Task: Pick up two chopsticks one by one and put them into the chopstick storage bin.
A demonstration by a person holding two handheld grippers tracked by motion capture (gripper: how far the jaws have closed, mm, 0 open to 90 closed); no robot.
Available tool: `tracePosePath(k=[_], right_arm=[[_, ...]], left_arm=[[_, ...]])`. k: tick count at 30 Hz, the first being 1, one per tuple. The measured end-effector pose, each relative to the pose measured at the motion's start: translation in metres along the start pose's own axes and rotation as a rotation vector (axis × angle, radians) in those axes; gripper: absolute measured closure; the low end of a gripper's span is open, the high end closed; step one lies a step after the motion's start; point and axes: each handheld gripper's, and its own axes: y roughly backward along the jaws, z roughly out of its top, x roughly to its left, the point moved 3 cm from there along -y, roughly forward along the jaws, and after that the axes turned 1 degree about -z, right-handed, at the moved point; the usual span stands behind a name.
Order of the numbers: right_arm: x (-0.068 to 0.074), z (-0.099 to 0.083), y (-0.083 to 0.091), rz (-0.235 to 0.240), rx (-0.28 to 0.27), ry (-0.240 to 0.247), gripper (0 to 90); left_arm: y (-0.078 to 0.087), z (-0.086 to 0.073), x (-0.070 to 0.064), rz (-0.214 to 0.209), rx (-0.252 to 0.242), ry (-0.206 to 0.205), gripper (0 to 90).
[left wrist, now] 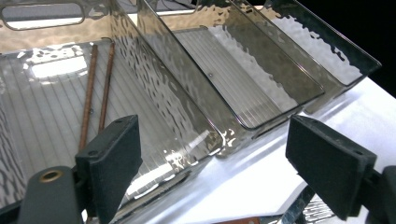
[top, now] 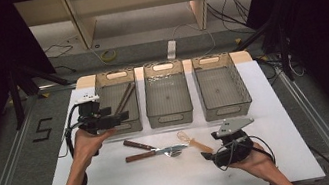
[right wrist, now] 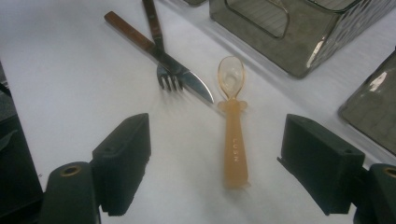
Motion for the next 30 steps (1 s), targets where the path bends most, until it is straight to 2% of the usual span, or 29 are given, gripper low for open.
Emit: tracePosePath(k=[6, 14, 21, 30], right_arm=[[-0.003, 0.000, -0.004, -0.019, 0.027, 0.000, 25.2], [-0.010, 0.004, -0.014, -0.027, 0.072, 0.010, 25.8], [-0.016, 0.006, -0.024, -0.033, 0.108, 0.019, 27.0], [-0.020, 0.008, -0.039, -0.027, 0.171, 0.025, 32.4]], left_arm=[[0.002, -0.014, -0.008, -0.022, -0.019, -0.014, 16.9], [-0.001, -0.037, -0.025, -0.027, 0.010, -0.069, 16.2], [0.006, -0.044, -0.039, -0.048, -0.015, -0.095, 15.9], [0.010, -0.050, -0.044, -0.037, -0.021, -0.104, 15.8]])
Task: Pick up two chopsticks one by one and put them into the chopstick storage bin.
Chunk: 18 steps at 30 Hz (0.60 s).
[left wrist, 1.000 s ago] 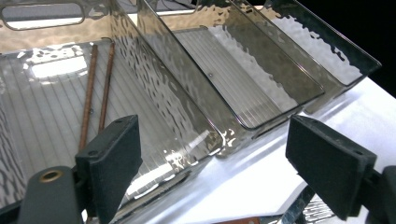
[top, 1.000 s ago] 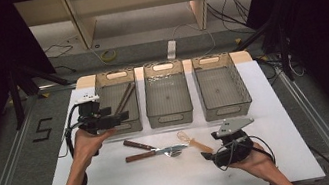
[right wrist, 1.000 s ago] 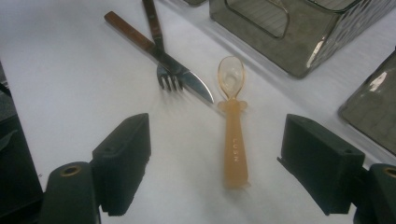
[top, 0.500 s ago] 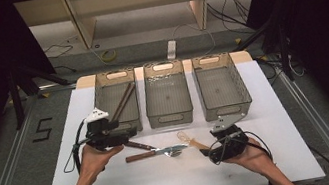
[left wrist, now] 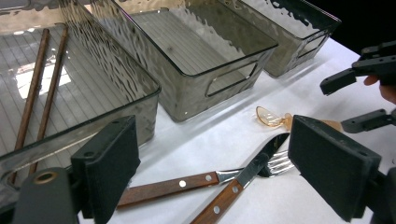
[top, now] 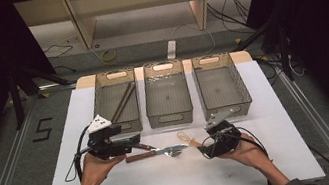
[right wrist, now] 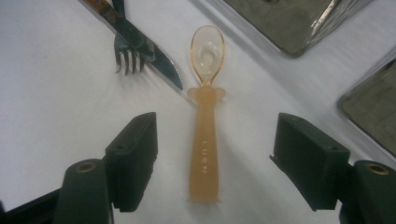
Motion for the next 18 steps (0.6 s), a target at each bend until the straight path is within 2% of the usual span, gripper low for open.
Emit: tracePosePath(k=[3, 7, 18], right_arm=[[-0.001, 0.000, -0.003, -0.002, 0.024, -0.008, 34.6], [-0.002, -0.001, -0.006, -0.005, 0.061, 0.011, 36.5], [-0.001, -0.004, -0.011, -0.009, 0.152, 0.004, 44.5]], left_arm=[[0.001, -0.002, -0.003, 0.002, -0.001, -0.009, 15.7], [0.002, -0.007, -0.006, 0.012, 0.009, -0.034, 15.7], [0.007, -0.012, -0.017, -0.027, -0.003, -0.048, 15.4]])
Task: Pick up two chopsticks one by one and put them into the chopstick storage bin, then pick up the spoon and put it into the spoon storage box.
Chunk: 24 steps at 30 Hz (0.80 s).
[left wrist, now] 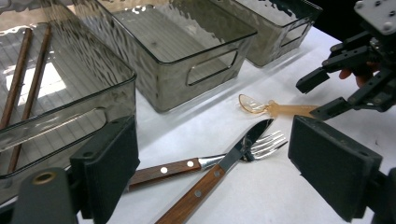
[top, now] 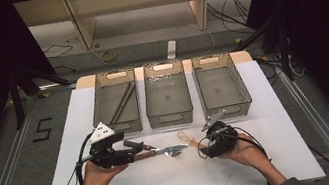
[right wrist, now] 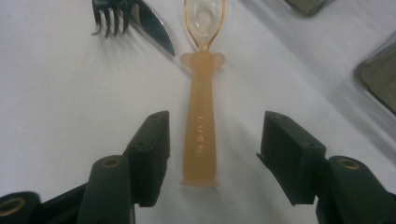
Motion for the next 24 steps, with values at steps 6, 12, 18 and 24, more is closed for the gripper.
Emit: tracePosePath(k=[6, 12, 18, 24], right_arm=[[0.0010, -0.0003, -0.0019, 0.002, 0.032, -0.009, 51.2], [0.0024, -0.0005, -0.0029, 0.019, 0.047, -0.004, 58.1], [0.0034, 0.0001, -0.0074, 0.014, 0.081, 0.008, 65.9], [0.0072, 0.0014, -0.0074, 0.004, 0.096, 0.021, 72.9]], left_arm=[[-0.0001, -0.0003, -0.0023, -0.003, -0.004, -0.005, 15.5], [-0.0003, 0.0008, -0.0030, 0.003, -0.013, -0.008, 15.5], [-0.0007, 0.0004, -0.0023, 0.011, -0.007, -0.014, 15.4], [0.0006, 0.0001, -0.0033, 0.016, -0.009, -0.027, 15.5]])
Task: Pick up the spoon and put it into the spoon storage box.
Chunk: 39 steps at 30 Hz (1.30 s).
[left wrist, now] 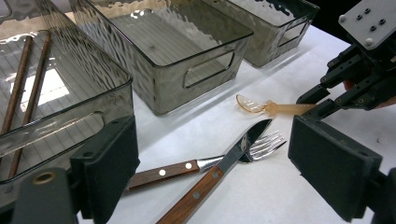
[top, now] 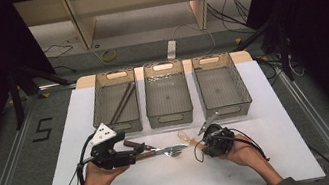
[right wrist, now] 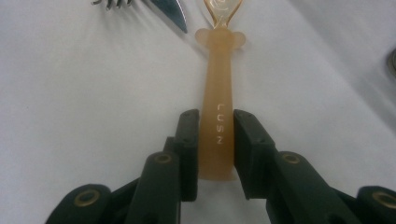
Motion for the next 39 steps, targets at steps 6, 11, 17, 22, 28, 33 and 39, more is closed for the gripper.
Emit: tracePosePath(k=[6, 11, 17, 22, 28, 33, 39], right_arm=[[-0.001, 0.000, 0.000, 0.004, 0.002, 0.000, 73.9], [0.000, 0.000, 0.001, -0.003, -0.005, 0.021, 74.4], [-0.005, -0.002, 0.008, -0.026, -0.034, 0.008, 74.5], [-0.008, -0.003, 0.015, -0.031, -0.080, -0.007, 74.5], [-0.008, -0.003, 0.022, -0.037, -0.113, -0.001, 74.6], [-0.008, -0.002, 0.031, -0.039, -0.143, -0.004, 74.6], [-0.007, 0.002, 0.038, -0.043, -0.183, 0.005, 74.6]], left_arm=[[0.000, 0.000, 0.001, 0.005, -0.003, 0.005, 15.5], [0.001, -0.001, 0.003, -0.007, -0.011, 0.027, 15.5], [0.001, -0.001, 0.004, 0.001, -0.013, 0.022, 15.5], [-0.001, -0.002, 0.004, 0.015, 0.002, 0.002, 15.5], [-0.001, -0.003, 0.005, 0.017, 0.006, 0.002, 15.5], [-0.002, -0.003, 0.005, 0.018, 0.008, 0.002, 15.5], [-0.002, -0.003, 0.005, 0.018, 0.014, -0.004, 15.5]])
